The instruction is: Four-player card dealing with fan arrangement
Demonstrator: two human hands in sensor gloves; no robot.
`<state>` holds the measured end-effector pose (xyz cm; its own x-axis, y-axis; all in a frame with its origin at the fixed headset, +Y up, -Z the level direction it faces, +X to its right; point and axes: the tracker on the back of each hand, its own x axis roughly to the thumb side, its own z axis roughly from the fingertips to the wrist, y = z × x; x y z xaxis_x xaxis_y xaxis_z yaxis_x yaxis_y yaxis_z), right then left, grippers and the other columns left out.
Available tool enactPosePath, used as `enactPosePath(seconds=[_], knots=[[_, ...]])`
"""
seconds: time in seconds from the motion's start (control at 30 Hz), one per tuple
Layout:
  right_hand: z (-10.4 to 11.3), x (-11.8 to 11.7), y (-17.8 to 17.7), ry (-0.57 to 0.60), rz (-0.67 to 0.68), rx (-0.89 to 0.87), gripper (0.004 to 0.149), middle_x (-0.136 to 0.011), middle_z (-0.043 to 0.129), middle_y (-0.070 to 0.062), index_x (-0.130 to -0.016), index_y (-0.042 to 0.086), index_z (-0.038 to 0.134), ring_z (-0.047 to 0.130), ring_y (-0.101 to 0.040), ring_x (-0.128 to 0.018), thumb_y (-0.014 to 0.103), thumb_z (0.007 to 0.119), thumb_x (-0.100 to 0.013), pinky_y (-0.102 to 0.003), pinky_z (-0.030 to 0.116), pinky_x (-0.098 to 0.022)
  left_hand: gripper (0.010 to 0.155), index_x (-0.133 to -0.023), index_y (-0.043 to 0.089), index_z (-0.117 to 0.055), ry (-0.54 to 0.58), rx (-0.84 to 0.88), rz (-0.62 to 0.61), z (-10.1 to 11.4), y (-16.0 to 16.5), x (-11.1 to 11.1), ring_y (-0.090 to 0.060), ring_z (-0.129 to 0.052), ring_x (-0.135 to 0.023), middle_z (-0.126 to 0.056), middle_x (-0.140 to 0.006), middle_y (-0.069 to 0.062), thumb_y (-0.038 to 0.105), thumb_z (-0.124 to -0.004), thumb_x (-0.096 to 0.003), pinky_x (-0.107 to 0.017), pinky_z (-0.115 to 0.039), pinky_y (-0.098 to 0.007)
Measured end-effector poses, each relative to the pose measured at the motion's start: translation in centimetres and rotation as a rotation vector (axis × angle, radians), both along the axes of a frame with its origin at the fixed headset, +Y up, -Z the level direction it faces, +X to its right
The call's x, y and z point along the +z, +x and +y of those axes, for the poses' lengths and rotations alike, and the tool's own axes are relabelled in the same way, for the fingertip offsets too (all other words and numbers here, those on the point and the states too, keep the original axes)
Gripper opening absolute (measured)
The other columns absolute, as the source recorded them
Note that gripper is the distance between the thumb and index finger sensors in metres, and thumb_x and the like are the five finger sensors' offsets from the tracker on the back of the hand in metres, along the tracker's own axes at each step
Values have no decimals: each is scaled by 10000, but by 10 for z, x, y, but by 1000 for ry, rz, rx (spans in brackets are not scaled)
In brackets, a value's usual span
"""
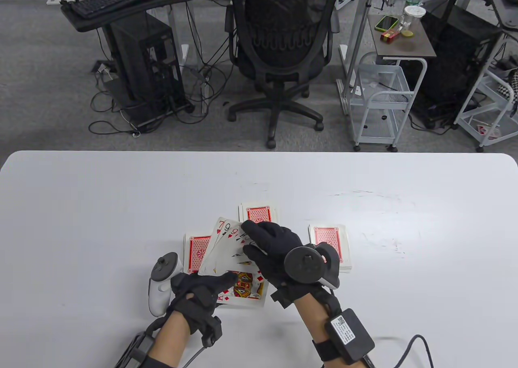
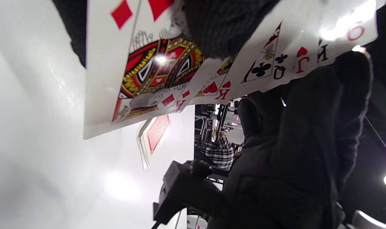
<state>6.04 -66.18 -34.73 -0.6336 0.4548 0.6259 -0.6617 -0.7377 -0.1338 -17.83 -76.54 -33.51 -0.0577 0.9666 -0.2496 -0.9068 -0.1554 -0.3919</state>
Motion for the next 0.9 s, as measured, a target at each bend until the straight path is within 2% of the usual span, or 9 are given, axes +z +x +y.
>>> enactPosePath(seconds=[0.07, 0.13, 0.23, 0.33, 0.43, 0.57, 0.73, 0.83, 0.9], knots=[[-3, 0, -4, -18, 22, -14, 616, -1036, 592, -162, -1081, 219, 568, 781, -454, -865, 364, 825, -540, -734, 575, -583, 576, -1034, 414, -598, -8, 9, 9, -1, -1, 0, -380, -946, -830, -796, -1019, 13, 231, -811, -531, -531, -878, -492], [-4, 2, -7, 14, 18, -9, 630, -1055, 546, -173, -1078, 177, 563, 732, -474, -899, 347, 832, -534, -739, 560, -587, 575, -1035, 412, -597, -11, 11, 11, -1, 0, 1, -378, -948, -829, -793, -1020, 10, 232, -810, -532, -530, -880, -490], [-5, 4, -11, 36, 12, -17, 655, -1044, 552, -203, -1060, 100, 548, 718, -482, -917, 343, 838, -524, -733, 573, -583, 577, -1036, 410, -595, -20, 14, 6, -2, 2, 1, -380, -948, -829, -793, -1019, 7, 230, -809, -532, -528, -881, -490], [-3, 5, -7, 64, -30, -67, 602, -983, 663, -198, -1010, 79, 607, 820, -451, -875, 336, 846, -521, -710, 618, -575, 578, -1038, 409, -592, -19, 0, 11, -2, 1, 1, -382, -948, -828, -789, -1022, 3, 229, -808, -534, -528, -882, -491], [-5, 6, -6, 78, -48, -77, 554, -945, 720, -187, -969, 78, 655, 866, -437, -844, 332, 850, -517, -699, 641, -564, 576, -1036, 412, -592, -22, -8, 14, -3, 1, 1, -381, -947, -828, -786, -1023, 4, 231, -807, -534, -528, -883, -488], [-9, 7, -10, 44, -60, -68, 621, -982, 654, -218, -1016, 59, 586, 816, -462, -874, 337, 843, -524, -696, 633, -567, 578, -1041, 411, -582, -13, 0, 2, -2, 4, 2, -376, -950, -828, -783, -1025, 5, 234, -805, -537, -527, -887, -484], [-4, 10, -14, 137, -84, 15, 555, -1001, 630, -184, -977, 131, 613, 788, -465, -889, 341, 846, -519, -703, 621, -571, 581, -1041, 398, -587, -7, -8, -2, 0, 4, 2, -380, -953, -822, -790, -1020, -1, 230, -811, -533, -522, -886, -490], [5, 6, -4, 92, -81, -53, 424, -945, 725, -138, -884, 191, 701, 867, -417, -827, 329, 856, -514, -686, 645, -566, 573, -1029, 407, -612, 47, -86, -34, 5, 3, 0, -387, -939, -831, -799, -1017, 11, 225, -819, -527, -530, -869, -504], [11, 2, 0, 40, -62, -45, 416, -934, 749, -154, -861, 171, 732, 891, -418, -811, 314, 866, -494, -684, 657, -561, 570, -1023, 421, -622, 97, -145, -71, 9, 4, -2, -381, -934, -841, -804, -1018, 24, 231, -823, -524, -540, -861, -504]])
